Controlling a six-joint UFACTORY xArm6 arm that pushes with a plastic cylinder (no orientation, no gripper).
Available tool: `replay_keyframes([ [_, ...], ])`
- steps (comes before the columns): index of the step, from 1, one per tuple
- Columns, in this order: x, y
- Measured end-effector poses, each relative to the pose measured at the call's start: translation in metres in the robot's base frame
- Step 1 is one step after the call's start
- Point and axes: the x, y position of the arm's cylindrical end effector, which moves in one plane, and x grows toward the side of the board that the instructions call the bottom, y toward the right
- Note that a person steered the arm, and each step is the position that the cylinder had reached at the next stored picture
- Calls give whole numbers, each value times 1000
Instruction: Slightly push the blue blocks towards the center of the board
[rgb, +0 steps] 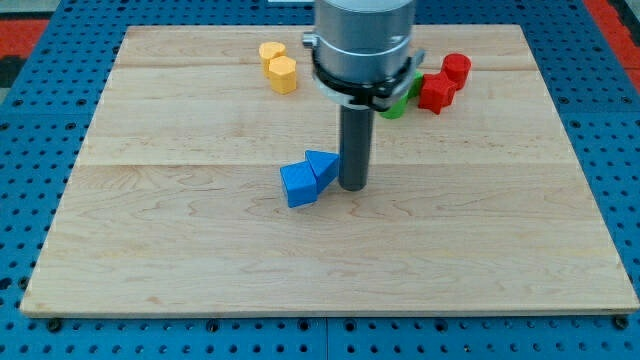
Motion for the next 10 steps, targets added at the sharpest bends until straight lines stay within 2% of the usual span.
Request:
replay_keyframes([
  [1, 26, 54],
  [2, 31, 33],
  [3, 5, -16],
  [10, 18, -23],
])
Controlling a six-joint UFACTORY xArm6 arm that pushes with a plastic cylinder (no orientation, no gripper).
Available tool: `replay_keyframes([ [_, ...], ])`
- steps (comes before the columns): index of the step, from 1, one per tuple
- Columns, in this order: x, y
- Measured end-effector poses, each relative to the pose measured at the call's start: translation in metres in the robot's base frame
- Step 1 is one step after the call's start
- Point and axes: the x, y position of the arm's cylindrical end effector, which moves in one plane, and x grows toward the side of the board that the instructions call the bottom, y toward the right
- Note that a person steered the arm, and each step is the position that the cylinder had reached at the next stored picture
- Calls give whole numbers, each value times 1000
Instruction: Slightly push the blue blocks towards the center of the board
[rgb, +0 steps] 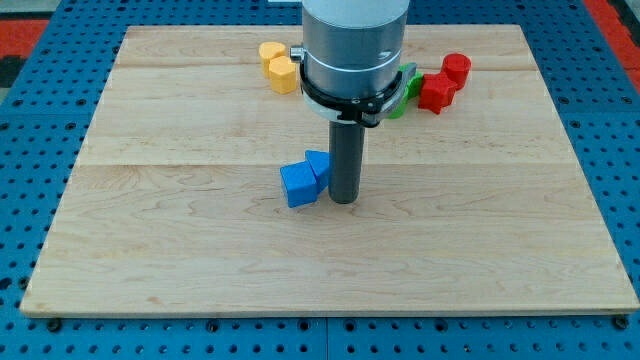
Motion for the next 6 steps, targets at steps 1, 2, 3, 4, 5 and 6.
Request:
replay_keyframes([
  [1, 27, -1],
  [2, 37, -31],
  [3, 13, -34],
  [4, -16, -34],
  [5, -4, -21],
  [6, -20, -17],
])
